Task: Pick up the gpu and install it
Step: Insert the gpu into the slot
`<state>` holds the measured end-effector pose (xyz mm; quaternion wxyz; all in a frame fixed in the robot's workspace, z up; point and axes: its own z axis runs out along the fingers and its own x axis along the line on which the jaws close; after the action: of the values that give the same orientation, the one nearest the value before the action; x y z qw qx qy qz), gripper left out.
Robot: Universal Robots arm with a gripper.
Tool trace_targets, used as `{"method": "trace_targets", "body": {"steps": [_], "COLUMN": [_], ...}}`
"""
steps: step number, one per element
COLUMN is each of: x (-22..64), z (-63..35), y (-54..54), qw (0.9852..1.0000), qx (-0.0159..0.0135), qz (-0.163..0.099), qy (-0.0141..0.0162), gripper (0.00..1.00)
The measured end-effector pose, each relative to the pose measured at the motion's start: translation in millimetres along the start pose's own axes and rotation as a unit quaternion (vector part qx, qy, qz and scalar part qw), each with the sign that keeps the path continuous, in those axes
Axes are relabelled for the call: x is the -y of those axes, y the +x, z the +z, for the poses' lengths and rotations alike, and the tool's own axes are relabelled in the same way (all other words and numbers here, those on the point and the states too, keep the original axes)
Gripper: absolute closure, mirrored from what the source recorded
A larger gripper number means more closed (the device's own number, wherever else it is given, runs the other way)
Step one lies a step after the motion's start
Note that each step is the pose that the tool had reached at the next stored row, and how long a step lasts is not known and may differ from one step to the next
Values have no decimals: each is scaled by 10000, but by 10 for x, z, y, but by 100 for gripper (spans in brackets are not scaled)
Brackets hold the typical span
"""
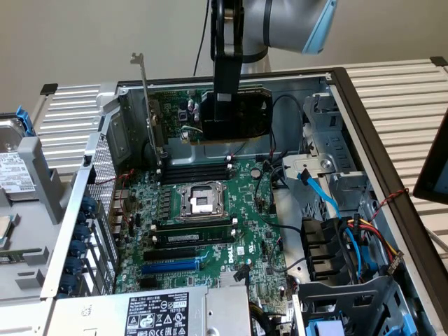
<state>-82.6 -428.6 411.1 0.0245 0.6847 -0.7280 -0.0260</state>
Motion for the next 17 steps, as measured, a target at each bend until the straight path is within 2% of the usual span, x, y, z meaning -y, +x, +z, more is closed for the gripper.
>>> {"method": "trace_targets", "body": {"steps": [4,6,9,10,17], "x": [-18,-52,-109,-127,-214], "z": [1,6,17,20,32], "y": [-20,-30,-36,-35,-33], "qw": [10000,10000,9999,9999,9999], "qx": [-9,-12,-10,-10,-10], "qz": [0,-2,-2,-2,-7], "qy": [4,39,112,123,124], "gripper": [73,73,73,73,73]}}
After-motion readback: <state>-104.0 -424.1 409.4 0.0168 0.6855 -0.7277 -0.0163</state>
